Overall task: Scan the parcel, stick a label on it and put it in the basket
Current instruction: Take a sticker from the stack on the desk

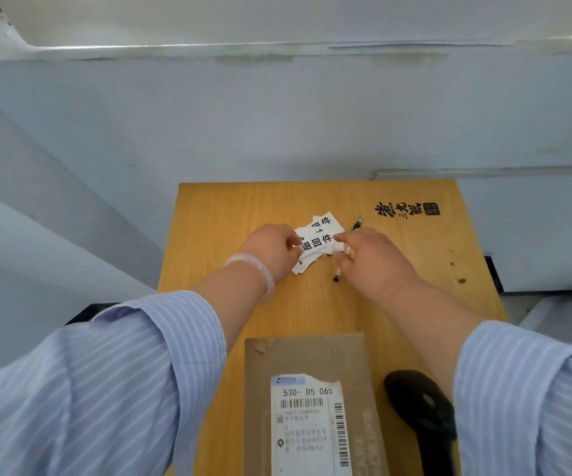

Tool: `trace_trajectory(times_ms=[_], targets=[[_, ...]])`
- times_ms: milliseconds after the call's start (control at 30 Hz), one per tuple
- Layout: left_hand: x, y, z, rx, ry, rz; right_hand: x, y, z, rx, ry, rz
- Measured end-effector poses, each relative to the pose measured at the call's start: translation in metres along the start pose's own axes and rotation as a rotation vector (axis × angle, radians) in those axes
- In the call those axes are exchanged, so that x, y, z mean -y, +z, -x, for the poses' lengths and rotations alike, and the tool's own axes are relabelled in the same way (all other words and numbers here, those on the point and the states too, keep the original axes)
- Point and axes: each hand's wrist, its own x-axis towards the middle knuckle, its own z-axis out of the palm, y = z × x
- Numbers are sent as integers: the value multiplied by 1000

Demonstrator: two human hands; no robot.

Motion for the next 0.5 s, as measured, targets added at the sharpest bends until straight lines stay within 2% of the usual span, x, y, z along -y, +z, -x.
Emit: trace_trajectory(times_ms=[167,300,500], targets=[[1,10,-24,32,-47,-64,-2,10,-11,-9,1,-16],[3,14,-31,48,-52,-91,-1,17,-7,-86,16,-73],[7,4,-33,125,-74,13,-2,17,-3,-131,28,-126]])
